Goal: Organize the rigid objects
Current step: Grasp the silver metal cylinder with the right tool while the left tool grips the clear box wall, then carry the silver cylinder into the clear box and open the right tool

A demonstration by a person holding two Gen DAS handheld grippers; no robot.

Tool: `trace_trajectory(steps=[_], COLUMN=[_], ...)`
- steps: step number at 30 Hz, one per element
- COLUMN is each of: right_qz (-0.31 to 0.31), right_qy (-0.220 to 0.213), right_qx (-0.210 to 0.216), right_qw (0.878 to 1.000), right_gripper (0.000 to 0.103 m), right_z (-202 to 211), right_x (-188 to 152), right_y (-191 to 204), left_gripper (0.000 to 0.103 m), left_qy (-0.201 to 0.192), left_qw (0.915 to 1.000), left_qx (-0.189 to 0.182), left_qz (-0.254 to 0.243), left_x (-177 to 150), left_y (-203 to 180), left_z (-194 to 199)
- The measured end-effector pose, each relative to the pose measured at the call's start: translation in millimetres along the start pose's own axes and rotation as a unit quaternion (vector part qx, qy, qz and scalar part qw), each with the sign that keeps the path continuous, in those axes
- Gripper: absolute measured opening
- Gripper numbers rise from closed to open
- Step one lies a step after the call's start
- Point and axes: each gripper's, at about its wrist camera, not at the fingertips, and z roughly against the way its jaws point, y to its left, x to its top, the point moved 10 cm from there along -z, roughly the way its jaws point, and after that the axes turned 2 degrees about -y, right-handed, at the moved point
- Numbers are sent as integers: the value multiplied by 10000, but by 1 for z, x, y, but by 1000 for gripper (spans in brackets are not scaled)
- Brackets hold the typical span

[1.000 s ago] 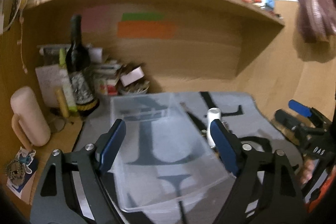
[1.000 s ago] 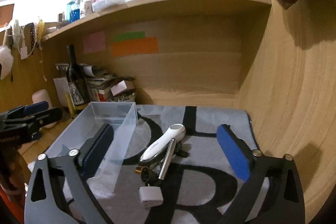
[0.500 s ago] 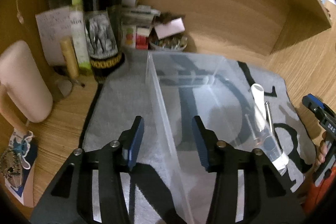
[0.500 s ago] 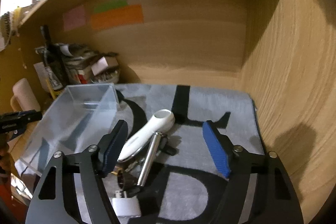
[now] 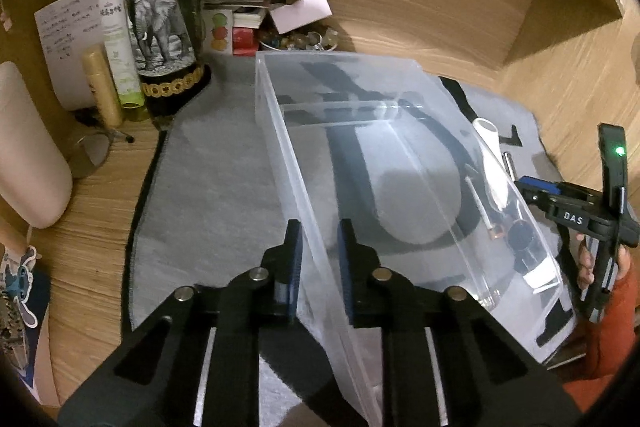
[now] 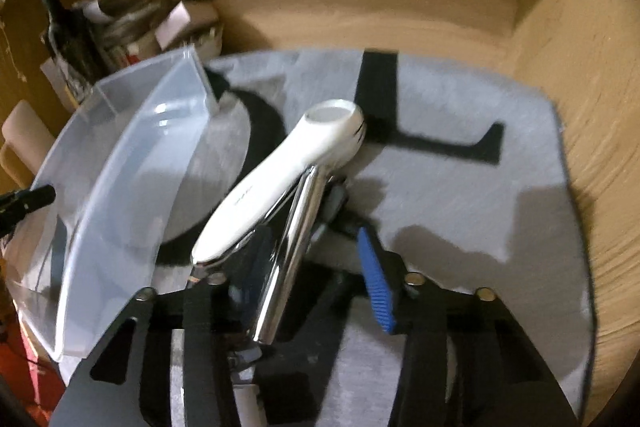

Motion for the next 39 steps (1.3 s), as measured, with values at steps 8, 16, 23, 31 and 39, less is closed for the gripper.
trace_trajectory(steps=[8, 16, 23, 31, 39], right_qz=[-122, -167, 11, 345, 758], right_qy=[59, -477, -1151, -1667, -1713], right_qx=[186, 69, 60, 226, 508], right_qw=[9997, 9987, 9933, 9851, 9810], right_gripper=[14, 14, 14, 14, 14], right_z=[-6, 25, 68, 103, 98], right_x=[1, 16, 51, 83, 93], right_y=[4, -2, 12, 51, 102], left_gripper=[17, 16, 16, 16, 17], left_qy=[-89, -87, -107, -156, -220], left_qw=[9997, 9997, 9999, 9999, 9997], left_qx=[162, 167, 36, -15, -65], left_qz=[-160, -148, 38, 54, 45], left_x=[0, 1, 2, 2, 1], left_y=[-1, -1, 2, 1, 1], left_z=[-1, -1, -1, 0, 0])
